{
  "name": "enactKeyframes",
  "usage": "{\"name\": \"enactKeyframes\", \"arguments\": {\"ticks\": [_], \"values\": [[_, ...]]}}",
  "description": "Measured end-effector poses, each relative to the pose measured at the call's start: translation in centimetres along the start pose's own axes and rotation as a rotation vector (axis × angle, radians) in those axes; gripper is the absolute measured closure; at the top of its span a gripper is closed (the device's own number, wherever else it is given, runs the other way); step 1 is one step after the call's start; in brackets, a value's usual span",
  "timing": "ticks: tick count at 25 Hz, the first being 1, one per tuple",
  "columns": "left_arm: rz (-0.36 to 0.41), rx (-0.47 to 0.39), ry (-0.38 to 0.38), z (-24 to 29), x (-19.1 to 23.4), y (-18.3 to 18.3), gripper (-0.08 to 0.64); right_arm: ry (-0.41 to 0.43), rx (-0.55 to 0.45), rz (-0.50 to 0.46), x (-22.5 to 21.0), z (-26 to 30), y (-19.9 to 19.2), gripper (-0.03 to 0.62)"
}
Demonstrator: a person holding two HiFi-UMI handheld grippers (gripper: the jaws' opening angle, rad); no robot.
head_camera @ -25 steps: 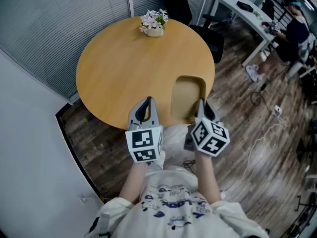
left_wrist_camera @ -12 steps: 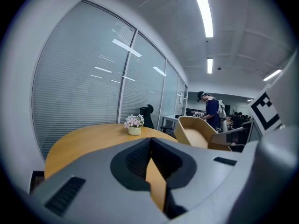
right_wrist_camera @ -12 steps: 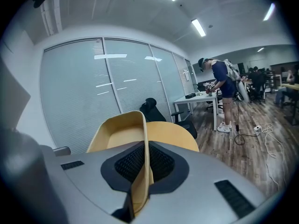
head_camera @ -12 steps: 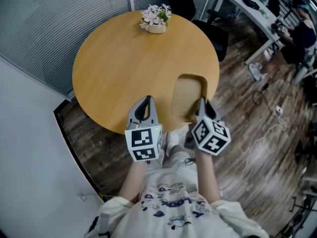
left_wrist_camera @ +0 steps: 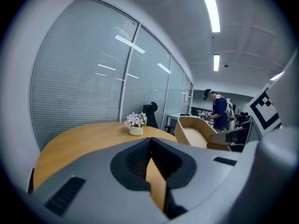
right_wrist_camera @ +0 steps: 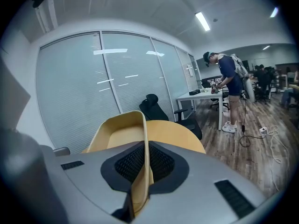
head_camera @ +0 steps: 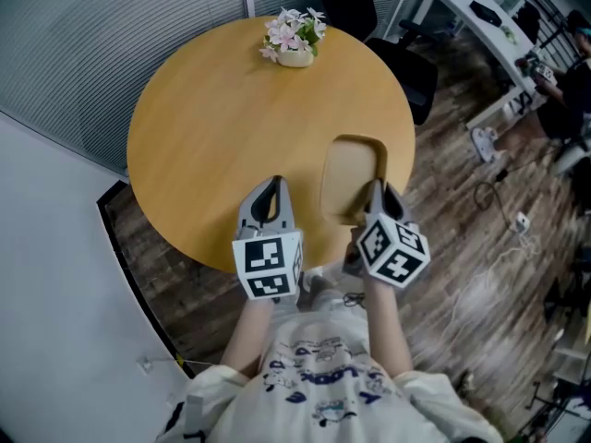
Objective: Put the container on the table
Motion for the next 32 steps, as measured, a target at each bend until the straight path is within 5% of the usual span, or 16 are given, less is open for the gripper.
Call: {"name": "enactKeyframes", "arguments": {"ticks": [12, 32], "values": [[-0.023, 0.057, 0.075, 8.2, -0.1, -0.2, 0.557, 0.056, 0.090, -0.004, -2.4, 9.5, 1.0, 0.575], [-0.063, 0.226, 0.162, 16.0, 3.0, -5.6, 0.557, 0.070, 0.296, -0.012, -4.1, 19.1, -5.0, 0.575]]}}
Point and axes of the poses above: the fingertips, and each gripper's own axes: z forward along the fingers, x to its left, y out of its top, the point moved 3 cm from there along -z, backward along the fingers, and after that the axes turned 15 degrees about -z, right-handed, at the moved point
